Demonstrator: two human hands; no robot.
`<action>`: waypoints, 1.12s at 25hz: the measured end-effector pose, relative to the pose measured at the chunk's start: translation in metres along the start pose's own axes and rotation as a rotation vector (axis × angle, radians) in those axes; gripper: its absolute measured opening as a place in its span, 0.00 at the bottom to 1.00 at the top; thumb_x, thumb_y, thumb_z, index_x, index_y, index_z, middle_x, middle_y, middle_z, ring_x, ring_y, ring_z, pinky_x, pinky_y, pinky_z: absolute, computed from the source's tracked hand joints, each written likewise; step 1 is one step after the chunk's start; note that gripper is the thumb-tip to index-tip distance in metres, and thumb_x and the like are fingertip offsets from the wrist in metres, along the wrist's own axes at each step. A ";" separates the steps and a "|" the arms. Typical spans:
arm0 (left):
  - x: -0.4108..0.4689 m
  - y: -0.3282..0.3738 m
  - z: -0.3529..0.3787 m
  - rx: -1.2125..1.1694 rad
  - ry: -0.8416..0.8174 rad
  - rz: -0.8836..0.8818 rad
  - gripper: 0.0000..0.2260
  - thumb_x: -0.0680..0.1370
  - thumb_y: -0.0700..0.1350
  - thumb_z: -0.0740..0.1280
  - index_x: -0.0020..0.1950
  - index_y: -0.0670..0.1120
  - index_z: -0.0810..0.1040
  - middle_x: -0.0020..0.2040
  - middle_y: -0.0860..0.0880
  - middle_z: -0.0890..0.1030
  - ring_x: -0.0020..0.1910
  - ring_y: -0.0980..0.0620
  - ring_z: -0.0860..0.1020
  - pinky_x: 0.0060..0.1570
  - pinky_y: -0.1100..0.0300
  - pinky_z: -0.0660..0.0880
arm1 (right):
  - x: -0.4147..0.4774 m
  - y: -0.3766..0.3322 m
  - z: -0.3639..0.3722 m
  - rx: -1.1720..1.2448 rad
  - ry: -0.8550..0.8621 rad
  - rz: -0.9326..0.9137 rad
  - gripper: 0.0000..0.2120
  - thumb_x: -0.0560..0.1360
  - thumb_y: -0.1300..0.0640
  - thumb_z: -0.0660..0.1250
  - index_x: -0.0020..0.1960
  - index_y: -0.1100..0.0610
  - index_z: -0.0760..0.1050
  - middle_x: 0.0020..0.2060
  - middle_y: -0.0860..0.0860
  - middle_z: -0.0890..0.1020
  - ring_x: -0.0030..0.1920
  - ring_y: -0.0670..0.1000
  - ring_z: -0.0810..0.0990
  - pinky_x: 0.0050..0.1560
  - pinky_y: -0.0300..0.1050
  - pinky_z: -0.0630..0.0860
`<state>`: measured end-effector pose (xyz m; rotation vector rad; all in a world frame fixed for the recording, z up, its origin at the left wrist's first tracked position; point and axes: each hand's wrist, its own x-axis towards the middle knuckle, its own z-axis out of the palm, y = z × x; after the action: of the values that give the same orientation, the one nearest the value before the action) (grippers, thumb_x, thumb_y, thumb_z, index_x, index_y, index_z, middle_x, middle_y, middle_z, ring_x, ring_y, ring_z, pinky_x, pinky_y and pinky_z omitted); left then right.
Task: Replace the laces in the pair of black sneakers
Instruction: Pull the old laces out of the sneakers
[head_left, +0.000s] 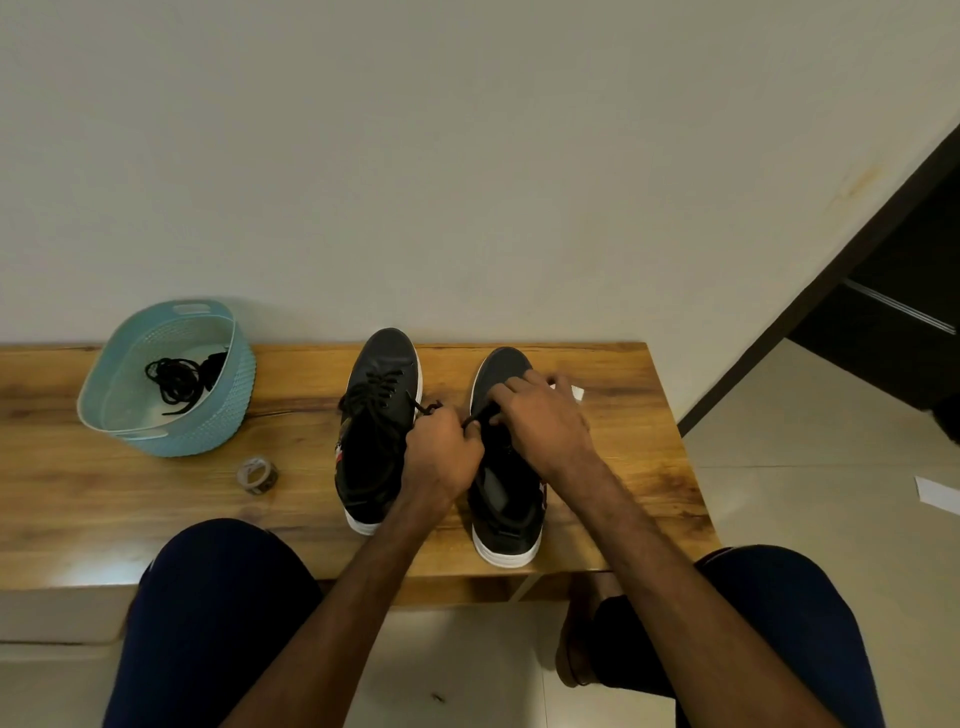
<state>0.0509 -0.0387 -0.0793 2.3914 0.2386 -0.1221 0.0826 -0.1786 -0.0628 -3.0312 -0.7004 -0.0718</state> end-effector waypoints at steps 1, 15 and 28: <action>0.001 0.000 0.000 0.002 0.003 -0.001 0.08 0.80 0.48 0.63 0.48 0.45 0.77 0.36 0.46 0.81 0.32 0.46 0.81 0.36 0.49 0.82 | 0.000 0.000 -0.001 -0.005 0.008 0.017 0.11 0.80 0.53 0.64 0.61 0.52 0.73 0.57 0.49 0.79 0.62 0.53 0.72 0.65 0.54 0.63; 0.001 0.000 0.000 0.065 0.062 0.002 0.04 0.80 0.42 0.63 0.52 0.43 0.76 0.42 0.46 0.80 0.36 0.48 0.81 0.37 0.52 0.82 | -0.033 0.102 -0.058 0.800 0.439 0.489 0.05 0.78 0.61 0.68 0.45 0.54 0.80 0.41 0.48 0.83 0.40 0.37 0.77 0.43 0.30 0.70; 0.032 0.032 0.002 0.650 -0.011 0.436 0.12 0.79 0.47 0.65 0.62 0.50 0.72 0.60 0.49 0.74 0.55 0.48 0.74 0.40 0.57 0.67 | 0.004 0.047 -0.020 0.530 -0.326 0.260 0.13 0.75 0.43 0.71 0.47 0.54 0.78 0.42 0.49 0.81 0.45 0.51 0.79 0.44 0.47 0.76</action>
<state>0.0891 -0.0587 -0.0646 3.0186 -0.3916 -0.0052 0.1057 -0.2196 -0.0432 -2.6016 -0.2657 0.5341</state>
